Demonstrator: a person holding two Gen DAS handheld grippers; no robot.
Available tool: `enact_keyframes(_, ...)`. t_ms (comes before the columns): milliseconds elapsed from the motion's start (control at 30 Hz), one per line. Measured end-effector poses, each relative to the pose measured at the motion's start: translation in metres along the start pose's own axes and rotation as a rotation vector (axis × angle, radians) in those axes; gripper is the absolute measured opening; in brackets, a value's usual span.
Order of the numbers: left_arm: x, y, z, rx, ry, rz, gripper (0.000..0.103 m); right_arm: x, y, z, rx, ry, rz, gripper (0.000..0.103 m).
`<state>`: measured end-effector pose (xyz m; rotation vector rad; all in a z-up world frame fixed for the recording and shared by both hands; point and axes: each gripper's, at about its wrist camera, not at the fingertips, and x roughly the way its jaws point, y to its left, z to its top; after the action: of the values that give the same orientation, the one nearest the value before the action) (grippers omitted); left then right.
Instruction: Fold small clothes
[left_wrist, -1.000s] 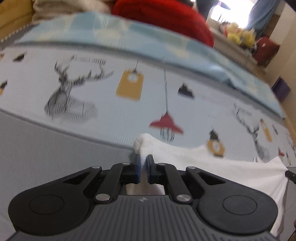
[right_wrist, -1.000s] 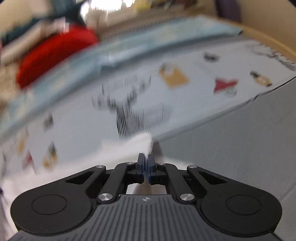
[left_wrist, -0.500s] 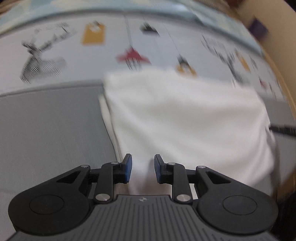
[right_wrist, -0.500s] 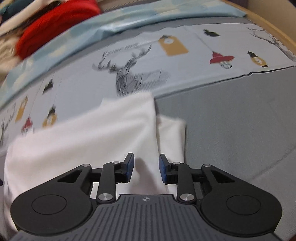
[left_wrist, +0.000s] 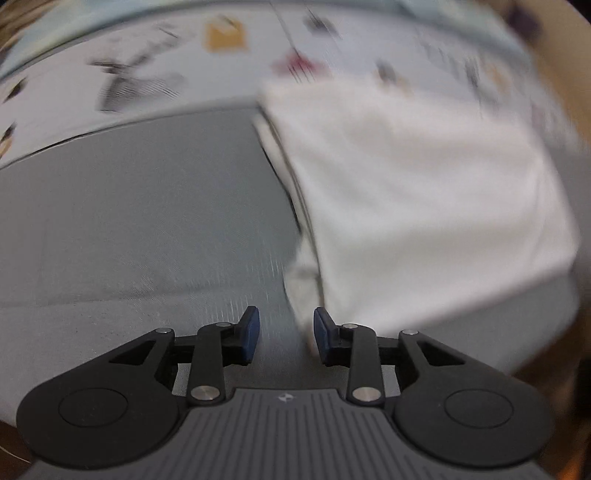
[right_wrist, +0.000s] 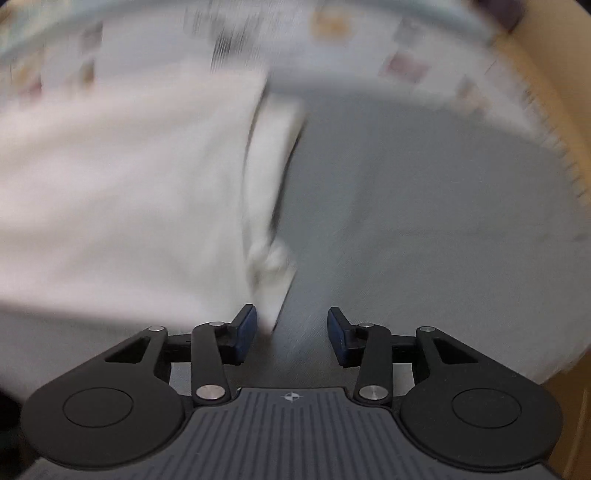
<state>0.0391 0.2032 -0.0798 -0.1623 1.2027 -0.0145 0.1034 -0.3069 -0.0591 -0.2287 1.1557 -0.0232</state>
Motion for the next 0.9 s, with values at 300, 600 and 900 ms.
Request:
enact_keyframes(300, 0.011, 0.027, 0.011, -0.264, -0.056, -0.102, 0.039, -0.073, -0.041, -0.029, 0.32, -0.428, 0.14, 0.046)
enact_keyframes(600, 0.043, -0.002, 0.028, -0.258, 0.019, -0.066, 0.056, -0.041, -0.039, -0.017, 0.311, -0.291, 0.151, 0.046)
enact_keyframes(900, 0.069, -0.017, 0.036, -0.231, 0.087, -0.05, 0.024, -0.038, -0.041, -0.018, 0.278, -0.285, 0.134, 0.046)
